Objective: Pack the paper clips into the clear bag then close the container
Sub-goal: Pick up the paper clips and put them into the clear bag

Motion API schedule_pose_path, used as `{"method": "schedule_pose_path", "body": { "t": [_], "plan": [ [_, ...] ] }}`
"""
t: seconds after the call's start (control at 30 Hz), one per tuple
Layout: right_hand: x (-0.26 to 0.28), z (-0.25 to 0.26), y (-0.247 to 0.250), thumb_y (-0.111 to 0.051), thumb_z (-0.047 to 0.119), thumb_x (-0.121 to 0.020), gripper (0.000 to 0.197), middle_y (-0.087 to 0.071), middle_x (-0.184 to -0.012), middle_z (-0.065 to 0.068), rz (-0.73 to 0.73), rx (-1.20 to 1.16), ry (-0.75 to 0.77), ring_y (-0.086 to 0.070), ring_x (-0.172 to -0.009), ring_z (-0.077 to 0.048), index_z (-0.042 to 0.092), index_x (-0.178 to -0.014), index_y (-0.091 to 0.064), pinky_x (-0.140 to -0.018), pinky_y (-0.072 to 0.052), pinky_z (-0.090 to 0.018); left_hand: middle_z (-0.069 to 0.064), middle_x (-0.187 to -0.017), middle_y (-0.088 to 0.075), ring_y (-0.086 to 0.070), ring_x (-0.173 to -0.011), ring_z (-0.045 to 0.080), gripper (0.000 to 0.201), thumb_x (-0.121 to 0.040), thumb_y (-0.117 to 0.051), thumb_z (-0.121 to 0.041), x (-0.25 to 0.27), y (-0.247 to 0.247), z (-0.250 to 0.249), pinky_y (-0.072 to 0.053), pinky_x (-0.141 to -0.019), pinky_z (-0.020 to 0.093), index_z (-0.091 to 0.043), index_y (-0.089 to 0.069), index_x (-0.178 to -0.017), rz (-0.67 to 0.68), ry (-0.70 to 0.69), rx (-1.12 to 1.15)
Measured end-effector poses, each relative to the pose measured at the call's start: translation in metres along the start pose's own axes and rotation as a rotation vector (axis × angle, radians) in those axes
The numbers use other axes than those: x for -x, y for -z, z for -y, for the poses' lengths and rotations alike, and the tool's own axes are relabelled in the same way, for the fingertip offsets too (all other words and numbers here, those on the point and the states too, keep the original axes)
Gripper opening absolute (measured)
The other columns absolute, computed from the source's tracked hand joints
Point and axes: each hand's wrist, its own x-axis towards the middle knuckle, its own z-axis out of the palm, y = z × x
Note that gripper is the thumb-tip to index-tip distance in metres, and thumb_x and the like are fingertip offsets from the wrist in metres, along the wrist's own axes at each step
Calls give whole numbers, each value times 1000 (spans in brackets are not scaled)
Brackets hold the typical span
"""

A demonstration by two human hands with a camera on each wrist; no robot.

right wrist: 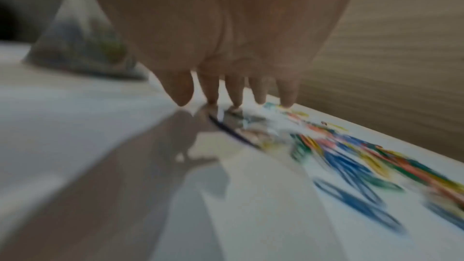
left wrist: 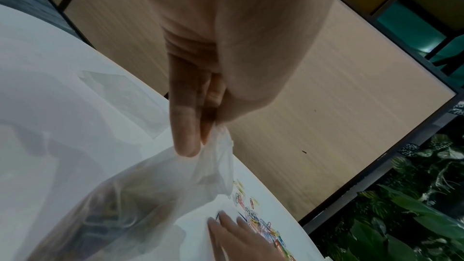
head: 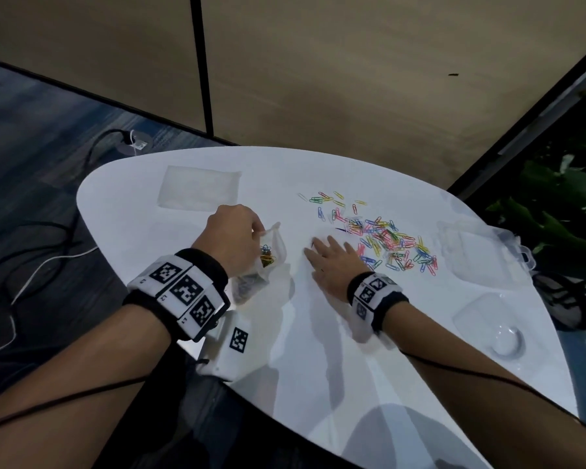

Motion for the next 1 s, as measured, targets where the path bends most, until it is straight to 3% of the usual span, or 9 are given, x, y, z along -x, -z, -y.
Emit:
{"method": "schedule_pose_path", "body": {
  "t": [0.13,0.2,0.27,0.33,0.43,0.57,0.67,0.8,1.0],
  "plan": [
    [14,-36,-30,-28,33,-102,59,0,-164,-1,-56,103,-135,-7,-150,-36,27,-154,-2,-115,-15,-61,13,-104,-70,-72,-84,29,21,-96,-55,-12,-1,-2,-1,-62,-79,40,-18,-75,-97,11,-1,-27],
    [18,-52,-39,-54,16,-90,81,-6,-162,-5,-58,93,-156,-17,-145,-39,22,-153,-4,-111,-32,-55,13,-104,-71,-72,-85,29,21,-96,-55,-12,-2,-4,-2,-62,-81,39,-19,-75,-98,17,0,-33],
    [17,-59,-44,-69,2,-73,87,-29,-151,-12,-87,44,-130,-38,-132,-36,11,-148,-26,-101,-47,-40,13,-103,-71,-72,-85,29,21,-95,-55,-12,-2,-6,-3,-62,-81,40,-19,-74,-98,23,3,-32],
    [16,-58,-41,-72,2,-72,48,-58,-116,-10,-168,8,-127,-58,-103,-29,9,-117,-59,-79,-51,-28,13,-102,-71,-72,-86,29,20,-95,-55,-12,-2,-7,-4,-62,-82,40,-19,-74,-98,28,4,-33],
    [15,-61,-28,-67,-2,-79,12,-65,-84,-6,-275,-32,-185,-60,-75,-23,10,-80,-67,-64,-52,-29,12,-101,-72,-72,-85,29,19,-95,-57,-13,-1,-10,-9,-61,-81,39,-19,-75,-96,27,-4,-46],
    [18,-72,-4,-66,8,-88,13,-73,-90,-4,-396,-582,-437,-65,-81,-20,10,-94,-78,-80,-52,-27,9,-104,-72,-69,-92,28,23,-94,-56,-7,0,-13,-16,-59,-81,34,-15,-76,-100,15,-23,-71],
    [21,-79,12,-77,10,-81,8,-76,-91,-8,-393,-1171,-577,-72,-83,-22,11,-89,-77,-87,-58,-35,9,-104,-72,-69,-90,28,23,-94,-55,-6,-2,-15,-24,-59,-82,35,-13,-76,-100,24,-30,-84],
    [32,-61,54,-67,-4,-85,20,-68,-111,-24,-244,-1922,-389,-72,-90,-25,-11,-105,-66,-81,-59,-25,9,-105,-72,-69,-91,29,24,-94,-53,-5,-3,-20,-33,-59,-83,36,-11,-76,-101,25,-44,-108],
    [40,-4,88,-56,-5,-93,20,-68,-108,-18,103,-2008,-172,-71,-97,-23,-12,-112,-60,-89,-57,-25,14,-92,-74,-72,-84,33,23,-93,-55,-2,-4,-25,-40,-62,-79,41,-8,-76,-98,26,-45,-47]
  ]
}}
